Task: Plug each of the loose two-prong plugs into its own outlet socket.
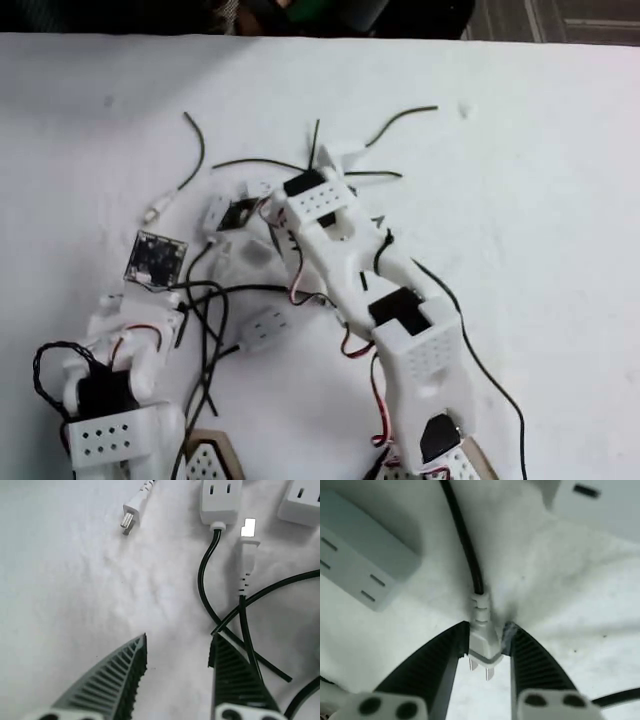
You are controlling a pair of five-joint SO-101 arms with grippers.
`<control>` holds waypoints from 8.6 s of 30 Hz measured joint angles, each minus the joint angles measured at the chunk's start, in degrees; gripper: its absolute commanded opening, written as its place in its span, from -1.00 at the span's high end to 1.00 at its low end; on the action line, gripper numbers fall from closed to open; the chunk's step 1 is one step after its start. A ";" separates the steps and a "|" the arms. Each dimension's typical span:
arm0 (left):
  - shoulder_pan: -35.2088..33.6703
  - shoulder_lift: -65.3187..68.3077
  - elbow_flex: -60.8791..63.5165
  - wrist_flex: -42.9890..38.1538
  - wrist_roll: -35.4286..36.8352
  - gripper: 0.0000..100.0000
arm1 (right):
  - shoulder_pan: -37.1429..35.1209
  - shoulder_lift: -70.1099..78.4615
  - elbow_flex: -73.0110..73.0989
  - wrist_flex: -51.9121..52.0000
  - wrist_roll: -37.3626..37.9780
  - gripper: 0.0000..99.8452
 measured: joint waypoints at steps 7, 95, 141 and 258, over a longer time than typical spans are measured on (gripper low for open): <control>0.00 0.00 0.00 0.00 0.00 0.58 | -1.49 -0.88 -0.09 3.16 -0.09 0.97; 0.00 0.00 0.44 0.00 0.00 0.58 | 0.70 -42.11 20.13 7.03 -32.00 0.96; 0.00 0.00 0.44 0.00 0.00 0.58 | -13.54 -79.12 82.90 -70.42 -54.77 0.97; 0.00 0.00 0.44 0.00 0.00 0.58 | -12.92 -90.46 74.90 -33.49 -37.98 0.97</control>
